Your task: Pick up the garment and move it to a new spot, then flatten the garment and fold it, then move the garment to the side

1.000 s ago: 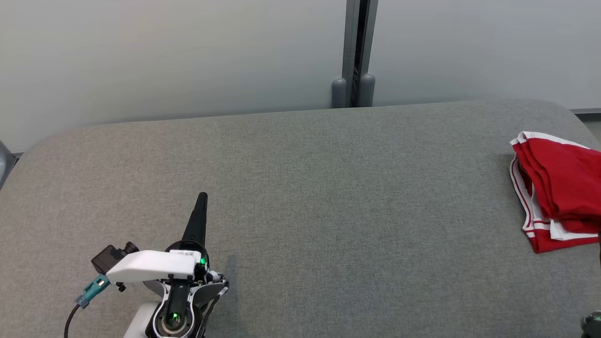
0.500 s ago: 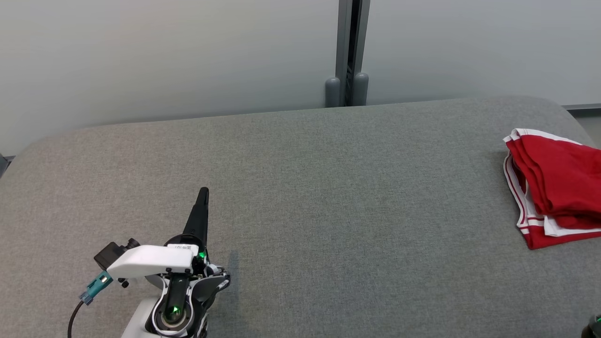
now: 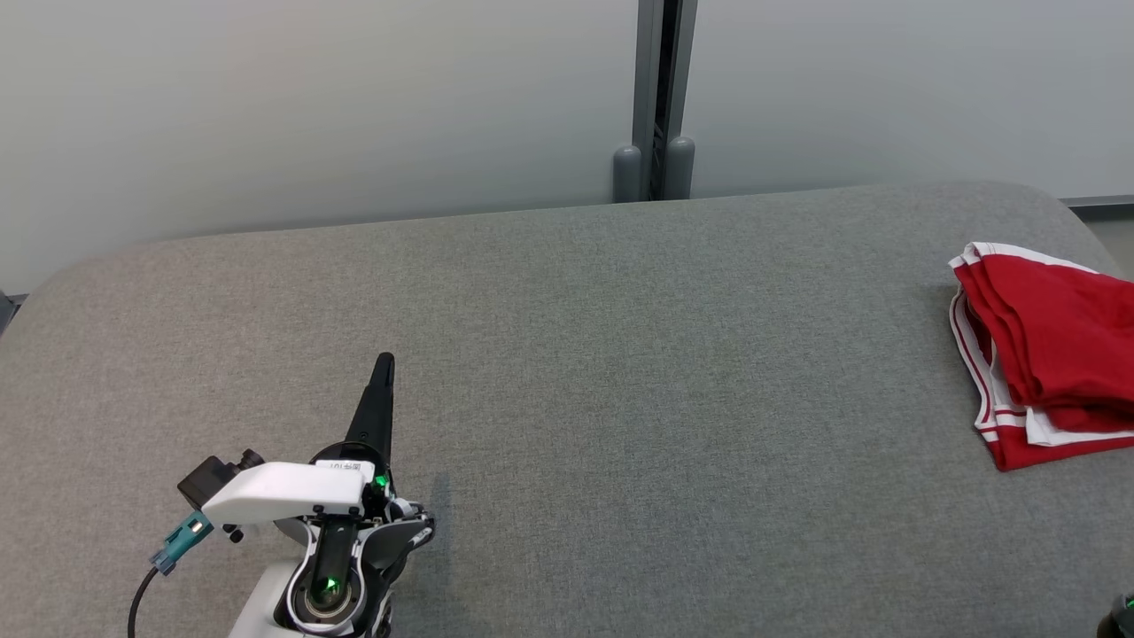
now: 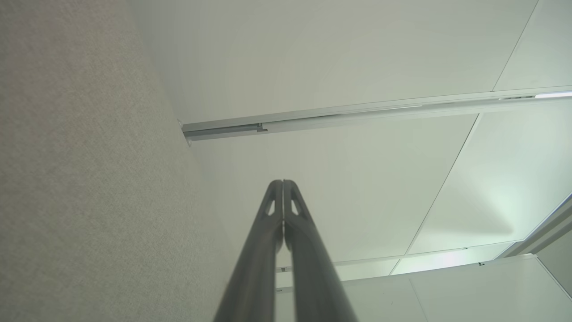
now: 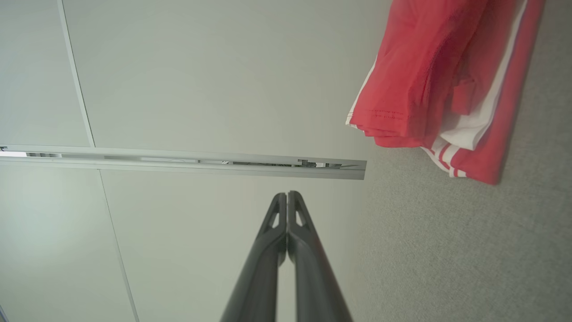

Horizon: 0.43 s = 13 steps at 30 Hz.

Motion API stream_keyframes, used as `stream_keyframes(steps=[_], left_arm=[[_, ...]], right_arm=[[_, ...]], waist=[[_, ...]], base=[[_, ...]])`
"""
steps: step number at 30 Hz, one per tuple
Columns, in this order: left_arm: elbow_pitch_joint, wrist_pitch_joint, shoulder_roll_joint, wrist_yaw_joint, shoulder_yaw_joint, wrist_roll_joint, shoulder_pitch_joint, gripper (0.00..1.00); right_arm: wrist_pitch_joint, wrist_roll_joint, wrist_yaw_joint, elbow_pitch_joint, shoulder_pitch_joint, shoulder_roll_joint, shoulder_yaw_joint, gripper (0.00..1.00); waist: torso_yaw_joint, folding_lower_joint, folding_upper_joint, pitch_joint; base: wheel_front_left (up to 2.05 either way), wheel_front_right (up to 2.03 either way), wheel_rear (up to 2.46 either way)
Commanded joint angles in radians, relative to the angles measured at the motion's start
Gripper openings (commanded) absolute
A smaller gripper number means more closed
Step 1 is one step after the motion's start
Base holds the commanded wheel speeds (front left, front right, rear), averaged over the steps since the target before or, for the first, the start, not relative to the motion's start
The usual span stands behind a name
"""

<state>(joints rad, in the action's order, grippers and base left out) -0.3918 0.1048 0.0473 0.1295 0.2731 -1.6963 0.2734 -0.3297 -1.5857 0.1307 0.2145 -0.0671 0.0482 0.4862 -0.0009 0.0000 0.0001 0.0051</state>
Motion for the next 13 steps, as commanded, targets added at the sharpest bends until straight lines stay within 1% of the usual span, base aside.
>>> stream_keyframes(steps=[1, 13], left_arm=[[0.0, -0.003, 0.005, 0.004, -0.002, -0.003, 0.013, 0.0], [0.0, -0.003, 0.005, 0.004, -0.002, -0.003, 0.013, 0.0]], right_arm=[[-0.004, -0.007, 0.0, -0.002, -0.004, 0.003, 0.004, 0.0], [-0.004, -0.007, 0.0, -0.002, -0.004, 0.003, 0.004, 0.0]], waist=[[0.0, 0.0, -0.0001, 0.0], [0.0, 0.0, -0.0001, 0.0]], base=[[0.0, 0.0, 0.0], [0.0, 0.0, 0.0]])
